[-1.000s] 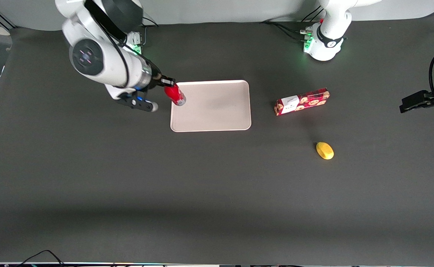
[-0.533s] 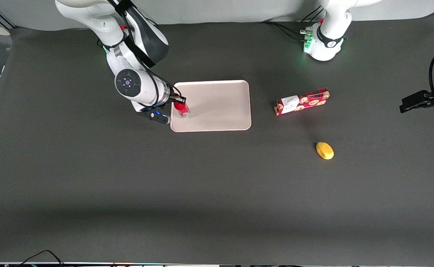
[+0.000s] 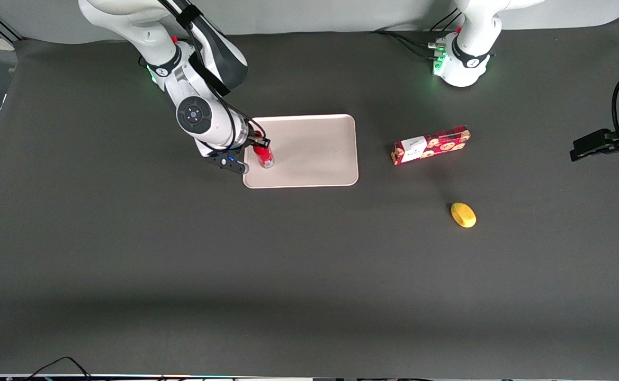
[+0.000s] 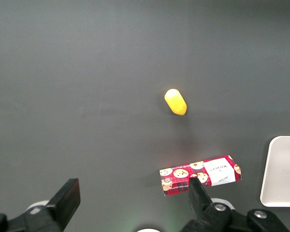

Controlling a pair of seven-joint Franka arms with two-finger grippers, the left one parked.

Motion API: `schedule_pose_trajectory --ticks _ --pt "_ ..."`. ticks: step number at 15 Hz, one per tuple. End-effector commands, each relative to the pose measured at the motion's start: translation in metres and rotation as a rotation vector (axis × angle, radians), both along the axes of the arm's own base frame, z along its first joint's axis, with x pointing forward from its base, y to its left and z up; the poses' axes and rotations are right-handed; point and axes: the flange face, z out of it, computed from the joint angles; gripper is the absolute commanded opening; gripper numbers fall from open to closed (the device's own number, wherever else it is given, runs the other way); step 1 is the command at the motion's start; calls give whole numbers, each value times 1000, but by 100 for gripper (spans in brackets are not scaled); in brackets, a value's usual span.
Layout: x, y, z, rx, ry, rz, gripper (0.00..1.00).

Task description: Place coke bottle on tray

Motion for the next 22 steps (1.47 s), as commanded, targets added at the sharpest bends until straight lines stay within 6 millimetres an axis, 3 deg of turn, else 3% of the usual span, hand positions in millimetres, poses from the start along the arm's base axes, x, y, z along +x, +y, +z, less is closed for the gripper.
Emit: schedule_pose_trajectory --ticks 1,3,5,8,9,12,15,19,21,22 --pt "-2 5 32 -18 -31 -14 100" --pt "5 4 71 -28 -39 3 100" --pt "19 -3 123 -65 -74 41 100" --pt "45 -27 194 -173 -140 105 100" --pt "54 -43 213 -174 -144 132 100" --pt "85 -114 261 -135 -170 189 100" --pt "95 -186 287 -106 -191 240 100" --pt "103 -290 288 -98 -185 285 100" --pt "106 -320 287 -102 -192 268 100" --pt "107 -325 288 -100 -199 275 100"
